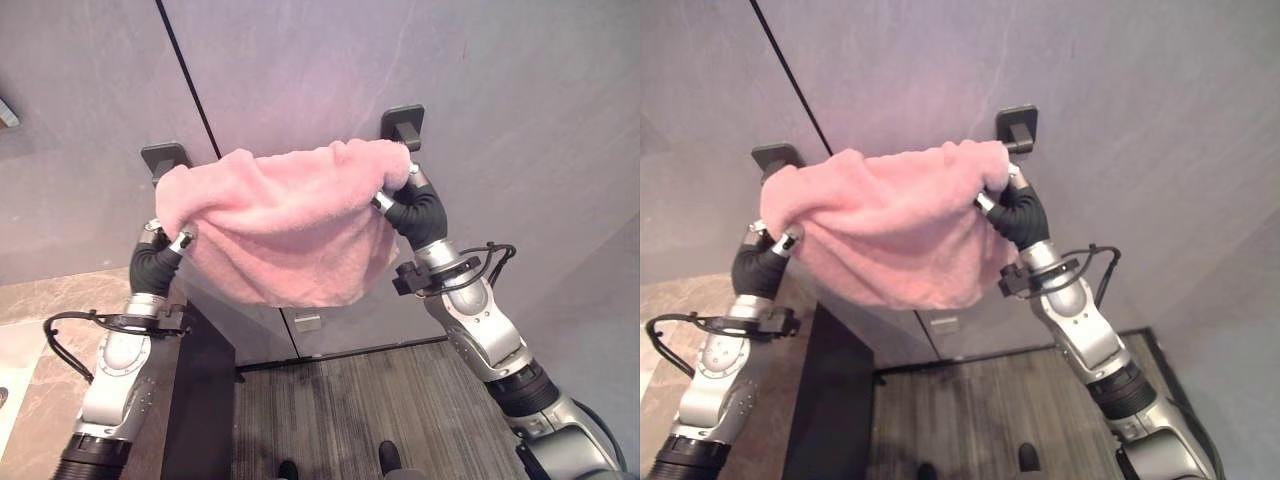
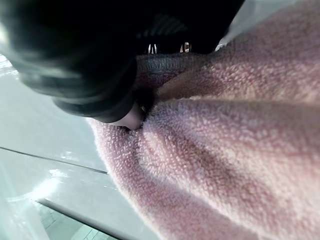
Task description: Put brush and paste in cup on sink, flatten towel.
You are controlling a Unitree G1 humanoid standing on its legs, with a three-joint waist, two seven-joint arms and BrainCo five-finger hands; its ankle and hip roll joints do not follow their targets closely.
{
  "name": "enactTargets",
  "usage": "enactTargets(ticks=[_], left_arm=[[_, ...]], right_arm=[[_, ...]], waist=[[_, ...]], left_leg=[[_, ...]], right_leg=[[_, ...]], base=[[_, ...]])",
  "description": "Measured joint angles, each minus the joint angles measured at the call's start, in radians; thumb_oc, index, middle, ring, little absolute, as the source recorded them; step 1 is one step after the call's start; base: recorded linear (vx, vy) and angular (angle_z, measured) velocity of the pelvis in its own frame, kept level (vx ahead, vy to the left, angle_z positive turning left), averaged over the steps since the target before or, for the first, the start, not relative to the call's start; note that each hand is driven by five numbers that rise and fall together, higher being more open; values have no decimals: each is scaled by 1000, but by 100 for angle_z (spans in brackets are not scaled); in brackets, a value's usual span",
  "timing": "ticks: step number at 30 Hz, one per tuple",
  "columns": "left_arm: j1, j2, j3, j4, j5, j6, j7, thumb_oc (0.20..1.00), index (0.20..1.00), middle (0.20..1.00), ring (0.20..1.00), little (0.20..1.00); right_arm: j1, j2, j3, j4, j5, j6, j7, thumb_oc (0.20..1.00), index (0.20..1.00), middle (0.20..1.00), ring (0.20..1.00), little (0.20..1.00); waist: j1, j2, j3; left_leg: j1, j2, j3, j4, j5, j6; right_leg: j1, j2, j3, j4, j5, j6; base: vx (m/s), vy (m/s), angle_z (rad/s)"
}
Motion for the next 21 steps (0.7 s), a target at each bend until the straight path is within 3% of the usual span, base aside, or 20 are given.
enactTargets(ticks=[13, 21], left_arm=[[49, 0, -8, 72, 4, 31, -3, 200, 200, 200, 200, 200], [57, -41, -34, 204, 4, 53, -6, 200, 200, 200, 200, 200]], right_arm=[[7, 5, 39, 82, 0, 18, 14, 200, 200, 200, 200, 200], [16, 16, 97, 261, 0, 63, 16, 200, 200, 200, 200, 200]], waist=[[5, 12, -8], [4, 24, -17]], left_leg=[[-4, 0, 6, 0, -2, 3], [-3, 1, 5, 0, -3, 4]], right_leg=[[-9, 1, 11, 0, 2, 1], [-9, 2, 9, 0, 2, 1]], base=[[-2, -3, -2], [0, 0, 0]])
